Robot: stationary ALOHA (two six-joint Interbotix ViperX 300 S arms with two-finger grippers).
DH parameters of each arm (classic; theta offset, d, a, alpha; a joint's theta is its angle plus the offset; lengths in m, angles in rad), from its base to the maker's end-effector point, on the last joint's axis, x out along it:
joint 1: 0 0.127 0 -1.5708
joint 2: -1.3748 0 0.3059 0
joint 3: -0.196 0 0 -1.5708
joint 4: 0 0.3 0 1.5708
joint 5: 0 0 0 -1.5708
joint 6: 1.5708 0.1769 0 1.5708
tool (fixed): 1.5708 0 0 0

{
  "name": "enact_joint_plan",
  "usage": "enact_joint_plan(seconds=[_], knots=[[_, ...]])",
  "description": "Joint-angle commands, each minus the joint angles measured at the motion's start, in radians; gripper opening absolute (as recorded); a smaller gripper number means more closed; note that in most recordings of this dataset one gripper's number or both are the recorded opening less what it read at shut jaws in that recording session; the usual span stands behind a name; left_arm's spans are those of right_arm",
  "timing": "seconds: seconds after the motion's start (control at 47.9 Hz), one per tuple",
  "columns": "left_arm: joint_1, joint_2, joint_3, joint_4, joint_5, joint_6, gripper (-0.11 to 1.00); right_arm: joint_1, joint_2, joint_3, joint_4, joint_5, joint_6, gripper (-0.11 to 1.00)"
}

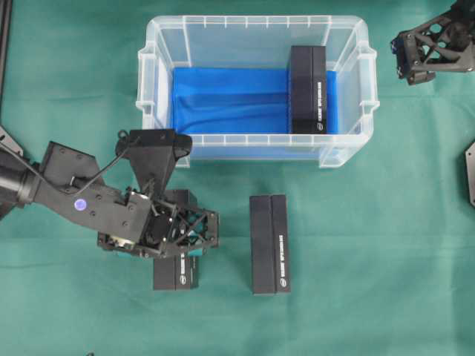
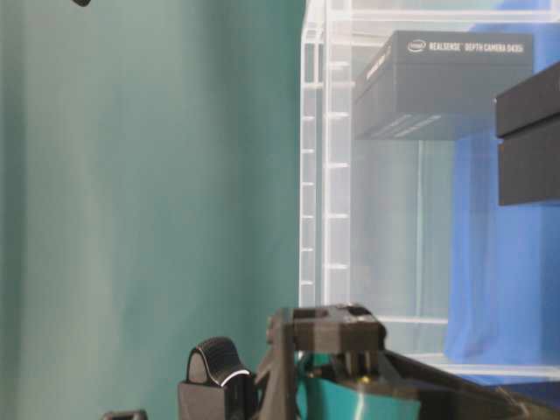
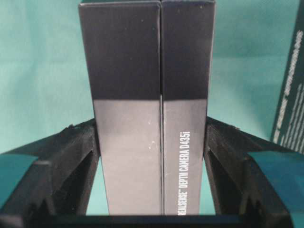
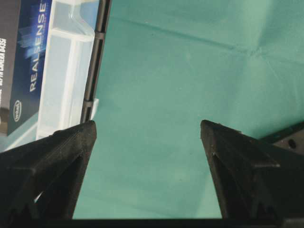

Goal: Take out the box from the case.
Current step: 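Carry the box forward and lower it onto the cloth left of the first box, then open the left gripper, release the box, and retract the left arm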

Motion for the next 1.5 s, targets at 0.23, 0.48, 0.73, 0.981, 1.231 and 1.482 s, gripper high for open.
enact_joint_plan(seconds=[0.23,0.48,0.73,0.981,1.231,1.482], knots=[[-0.014,-0.023,-0.017,0.003,-0.003,-0.014,0.98,0.003,-0.014,-0.006,-0.003,-0.005,-0.003,0.85],[-0.014,-0.029,-0.020,0.003,-0.003,-0.012,0.97,0.002,-0.015,-0.006,-0.003,-0.005,-0.003,0.85],[-0.014,-0.067,-0.046,0.003,0.028,-0.012,0.97,0.002,-0.020,-0.005,-0.003,-0.005,-0.003,0.85],[-0.014,-0.109,-0.124,0.008,0.155,-0.011,0.96,0.003,-0.021,-0.005,-0.002,-0.005,-0.002,0.85],[-0.014,-0.138,-0.267,0.023,0.290,-0.005,0.96,0.003,-0.020,-0.005,-0.002,-0.005,0.000,0.85],[-0.014,-0.127,-0.336,0.028,0.365,0.028,0.96,0.002,-0.021,-0.005,-0.002,-0.003,0.000,0.85]])
